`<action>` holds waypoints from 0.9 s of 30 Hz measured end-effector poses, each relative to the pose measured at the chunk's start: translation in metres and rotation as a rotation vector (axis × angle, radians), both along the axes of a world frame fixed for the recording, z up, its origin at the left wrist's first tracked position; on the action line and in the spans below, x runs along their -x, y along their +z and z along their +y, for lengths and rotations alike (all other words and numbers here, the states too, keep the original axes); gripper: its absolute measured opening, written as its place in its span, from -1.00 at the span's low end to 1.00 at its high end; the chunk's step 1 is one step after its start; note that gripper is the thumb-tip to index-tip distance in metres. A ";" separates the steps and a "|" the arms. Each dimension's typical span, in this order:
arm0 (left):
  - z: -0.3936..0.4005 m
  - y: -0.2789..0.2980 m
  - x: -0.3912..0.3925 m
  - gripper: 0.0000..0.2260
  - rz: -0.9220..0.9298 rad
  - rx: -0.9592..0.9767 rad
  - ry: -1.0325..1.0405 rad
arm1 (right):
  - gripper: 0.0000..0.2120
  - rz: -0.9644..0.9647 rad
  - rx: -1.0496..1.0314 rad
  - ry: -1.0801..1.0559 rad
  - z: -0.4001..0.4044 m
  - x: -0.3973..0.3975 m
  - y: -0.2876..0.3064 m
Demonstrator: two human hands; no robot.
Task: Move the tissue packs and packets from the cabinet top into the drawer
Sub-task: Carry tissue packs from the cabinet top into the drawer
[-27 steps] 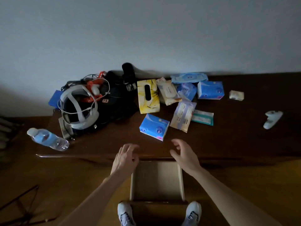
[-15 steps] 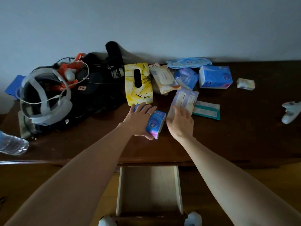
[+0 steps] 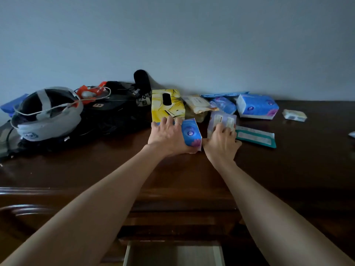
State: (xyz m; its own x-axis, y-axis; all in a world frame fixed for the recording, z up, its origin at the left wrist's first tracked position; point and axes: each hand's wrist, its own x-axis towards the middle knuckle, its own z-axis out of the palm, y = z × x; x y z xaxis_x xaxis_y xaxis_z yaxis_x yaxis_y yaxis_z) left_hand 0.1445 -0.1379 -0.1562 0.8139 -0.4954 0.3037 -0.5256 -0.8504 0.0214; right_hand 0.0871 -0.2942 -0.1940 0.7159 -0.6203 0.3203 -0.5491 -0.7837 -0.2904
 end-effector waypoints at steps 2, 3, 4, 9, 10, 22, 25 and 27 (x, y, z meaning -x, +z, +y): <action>0.002 0.001 0.012 0.18 -0.019 -0.024 0.031 | -0.53 -0.015 -0.017 0.038 0.000 0.008 0.003; 0.005 0.000 0.021 0.18 -0.032 -0.033 0.043 | -0.57 -0.037 -0.035 0.052 0.001 0.015 0.004; 0.009 -0.003 0.033 0.18 -0.049 -0.025 0.054 | -0.62 -0.069 -0.056 0.061 0.004 0.025 0.004; 0.038 -0.002 0.113 0.09 -0.095 0.023 0.051 | -0.82 -0.185 -0.004 0.202 0.041 0.108 0.003; 0.045 0.000 0.126 0.07 -0.057 0.052 0.043 | -0.82 -0.269 -0.050 0.219 0.046 0.123 0.004; 0.130 -0.114 0.296 0.06 0.298 0.710 0.134 | -0.89 -0.722 -0.325 0.180 0.100 0.291 -0.085; 0.152 -0.172 0.303 0.01 0.496 0.748 0.177 | -0.89 -0.472 -0.585 0.160 0.100 0.297 -0.132; 0.161 -0.208 0.300 -0.01 0.587 0.742 0.238 | -0.83 -0.290 -0.765 0.136 0.102 0.293 -0.156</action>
State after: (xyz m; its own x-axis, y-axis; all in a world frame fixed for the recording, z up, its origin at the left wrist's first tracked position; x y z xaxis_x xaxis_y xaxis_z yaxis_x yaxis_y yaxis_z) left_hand -0.1555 0.0235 -0.3643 0.9893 -0.1451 -0.0133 -0.0769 -0.5974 0.7982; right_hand -0.2064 -0.1924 -0.3504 0.7543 -0.6559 0.0286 -0.2849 -0.3663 -0.8858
